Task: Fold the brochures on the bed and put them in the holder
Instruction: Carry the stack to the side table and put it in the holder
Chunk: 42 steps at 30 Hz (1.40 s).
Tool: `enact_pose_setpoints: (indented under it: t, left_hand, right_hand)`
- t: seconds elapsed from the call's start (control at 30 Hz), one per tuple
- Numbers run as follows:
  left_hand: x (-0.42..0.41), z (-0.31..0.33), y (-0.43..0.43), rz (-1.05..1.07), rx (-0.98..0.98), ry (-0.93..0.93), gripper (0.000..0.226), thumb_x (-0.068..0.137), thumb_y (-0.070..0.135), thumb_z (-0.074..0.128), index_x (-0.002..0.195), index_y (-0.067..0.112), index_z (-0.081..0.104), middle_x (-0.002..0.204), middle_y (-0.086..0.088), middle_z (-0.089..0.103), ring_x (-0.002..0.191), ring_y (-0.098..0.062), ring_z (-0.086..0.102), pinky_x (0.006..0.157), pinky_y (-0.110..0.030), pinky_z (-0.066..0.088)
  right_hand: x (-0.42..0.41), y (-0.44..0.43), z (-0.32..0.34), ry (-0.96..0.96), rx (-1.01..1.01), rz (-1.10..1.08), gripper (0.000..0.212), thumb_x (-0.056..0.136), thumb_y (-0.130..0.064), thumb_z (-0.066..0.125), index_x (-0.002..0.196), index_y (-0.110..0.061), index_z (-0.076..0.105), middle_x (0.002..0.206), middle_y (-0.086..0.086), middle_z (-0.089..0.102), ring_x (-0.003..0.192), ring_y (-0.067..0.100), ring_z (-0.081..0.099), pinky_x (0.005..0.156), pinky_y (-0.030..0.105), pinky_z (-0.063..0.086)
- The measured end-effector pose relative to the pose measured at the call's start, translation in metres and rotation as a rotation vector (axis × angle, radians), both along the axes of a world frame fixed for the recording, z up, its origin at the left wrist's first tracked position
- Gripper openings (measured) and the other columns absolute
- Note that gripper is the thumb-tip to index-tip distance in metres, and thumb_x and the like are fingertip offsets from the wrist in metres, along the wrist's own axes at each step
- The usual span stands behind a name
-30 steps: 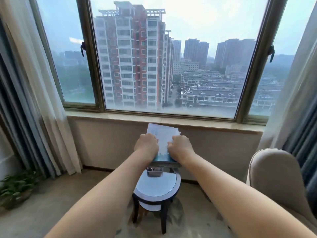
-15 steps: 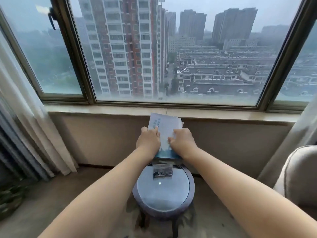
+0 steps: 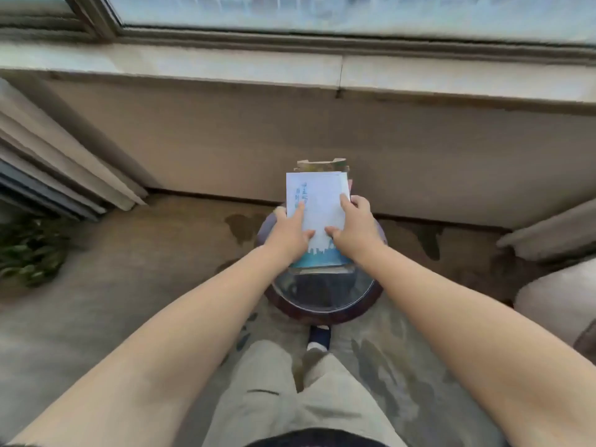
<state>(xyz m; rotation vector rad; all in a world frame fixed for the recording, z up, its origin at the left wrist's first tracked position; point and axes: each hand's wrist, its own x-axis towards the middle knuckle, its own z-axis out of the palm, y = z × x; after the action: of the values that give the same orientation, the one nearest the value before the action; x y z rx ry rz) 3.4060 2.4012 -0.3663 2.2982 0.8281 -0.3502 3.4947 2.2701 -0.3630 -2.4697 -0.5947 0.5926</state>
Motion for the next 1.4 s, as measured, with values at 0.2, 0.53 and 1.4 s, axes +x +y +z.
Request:
enact_pose_setpoints:
  t: [0.2,0.53,1.4]
  left_hand:
    - [0.01,-0.082,0.013,-0.104,-0.055,0.183,0.079,0.103,0.035,0.058,0.164,0.031,0.008,0.147,-0.009,0.018,0.113,-0.031,0.057,0.105,-0.038,0.046]
    - [0.009,-0.192,0.02,-0.294,-0.111,0.338,0.105,0.094,0.038,0.071,0.161,0.04,-0.01,0.145,-0.003,0.011,0.082,-0.016,0.057,0.085,-0.031,0.053]
    - [0.029,-0.354,-0.013,-0.504,0.44,0.503,0.113,0.087,0.046,0.077,0.163,0.022,-0.003,0.151,-0.027,0.019,0.124,-0.033,0.039,0.1,-0.034,0.045]
  right_hand:
    - [-0.004,0.005,-0.086,0.204,-0.062,-0.102,0.102,0.089,-0.024,0.078,0.164,-0.022,0.009,0.139,0.013,0.05,0.119,0.029,0.055,0.089,0.036,0.046]
    - [-0.021,0.001,-0.197,0.342,-0.182,-0.188,0.112,0.093,-0.017,0.071,0.159,-0.041,-0.016,0.138,0.003,0.026,0.076,0.012,0.052,0.065,0.022,0.039]
    - [-0.011,0.007,-0.345,0.028,-0.588,0.147,0.091,0.094,-0.039,0.072,0.162,-0.014,0.018,0.16,0.023,0.018,0.131,0.036,0.036,0.103,0.04,0.045]
